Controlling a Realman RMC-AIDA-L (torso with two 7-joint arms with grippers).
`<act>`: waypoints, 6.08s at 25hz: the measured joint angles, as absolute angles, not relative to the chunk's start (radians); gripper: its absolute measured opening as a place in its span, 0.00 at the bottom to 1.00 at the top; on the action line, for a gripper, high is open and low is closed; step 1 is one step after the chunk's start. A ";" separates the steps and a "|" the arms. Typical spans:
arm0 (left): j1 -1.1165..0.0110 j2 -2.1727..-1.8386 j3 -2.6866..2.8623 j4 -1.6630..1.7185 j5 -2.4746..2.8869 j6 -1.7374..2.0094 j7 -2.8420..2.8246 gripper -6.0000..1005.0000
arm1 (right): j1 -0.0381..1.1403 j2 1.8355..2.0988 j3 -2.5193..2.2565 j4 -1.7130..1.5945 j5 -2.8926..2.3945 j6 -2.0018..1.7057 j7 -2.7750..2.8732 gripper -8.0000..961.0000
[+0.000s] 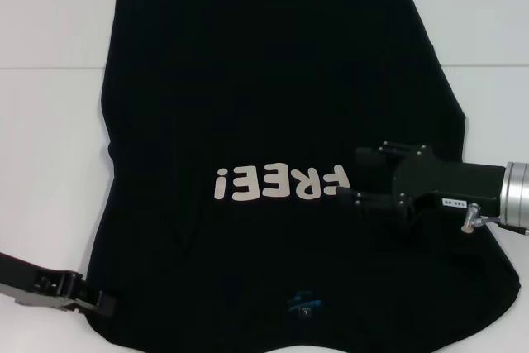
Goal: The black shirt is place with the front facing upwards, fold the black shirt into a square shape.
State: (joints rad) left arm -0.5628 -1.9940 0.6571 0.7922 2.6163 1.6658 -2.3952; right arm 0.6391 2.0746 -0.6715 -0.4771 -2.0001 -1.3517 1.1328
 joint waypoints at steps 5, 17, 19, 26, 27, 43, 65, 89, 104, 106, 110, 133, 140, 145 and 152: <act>-0.562 -1.990 0.636 0.791 2.590 1.671 -2.381 0.38 | 0.633 2.060 -0.663 -0.520 -2.005 -1.353 1.284 0.84; -0.578 -1.990 0.608 0.782 2.579 1.650 -2.326 0.03 | 0.688 1.915 -0.693 -0.830 -2.440 -1.500 2.257 0.83; -0.579 -1.984 0.607 0.770 2.565 1.647 -2.313 0.03 | 0.705 1.916 -0.693 -0.879 -2.549 -1.555 2.333 0.83; -0.590 -1.972 0.606 0.746 2.541 1.646 -2.304 0.03 | 0.754 1.949 -0.733 -0.874 -2.786 -1.606 2.332 0.83; -0.591 -1.972 0.607 0.746 2.541 1.646 -2.303 0.03 | 0.754 1.955 -0.747 -0.874 -2.789 -1.604 2.314 0.83; -0.606 -1.967 0.606 0.732 2.540 1.640 -2.301 0.03 | 0.783 2.003 -0.960 -0.871 -2.813 -1.554 2.278 0.82; -0.614 -1.956 0.606 0.697 2.540 1.626 -2.290 0.03 | 0.796 2.043 -0.980 -0.870 -2.895 -1.545 2.301 0.64; -0.627 -1.900 0.523 0.619 2.530 1.803 -2.249 0.03 | 0.793 2.012 -0.925 -0.951 -2.894 -1.801 2.160 0.05; -0.611 -1.914 0.608 0.495 2.605 1.973 -2.212 0.03 | 0.696 2.019 -0.798 -0.877 -2.883 -1.966 1.976 0.05; -0.623 -1.911 0.578 0.497 2.589 1.956 -2.213 0.03 | 0.697 2.015 -0.743 -0.870 -2.856 -1.959 1.960 0.05; -0.666 -1.887 0.437 0.500 2.563 1.913 -2.234 0.03 | 0.699 1.986 -0.620 -0.863 -2.776 -1.913 1.959 0.05; -0.705 -1.946 0.153 0.409 2.119 1.234 -2.083 0.04 | 0.656 1.977 -0.372 -0.587 -2.112 -1.271 1.874 0.05; -0.742 -1.987 0.177 0.407 2.118 1.095 -2.019 0.04 | 0.693 2.028 -0.383 -0.575 -2.096 -1.026 1.827 0.05; -0.767 -2.015 0.202 0.394 2.119 1.005 -1.982 0.04 | 0.718 2.055 -0.417 -0.557 -2.096 -0.889 1.804 0.05; -0.791 -2.062 0.238 0.394 2.114 0.846 -1.938 0.05 | 0.744 2.075 -0.428 -0.510 -2.083 -0.747 1.726 0.06</act>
State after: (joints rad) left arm -0.7905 -2.0616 0.2378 0.3944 2.1143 0.8462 -1.9381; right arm 0.7438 2.0751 -0.4281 -0.5104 -2.0831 -0.7472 1.7261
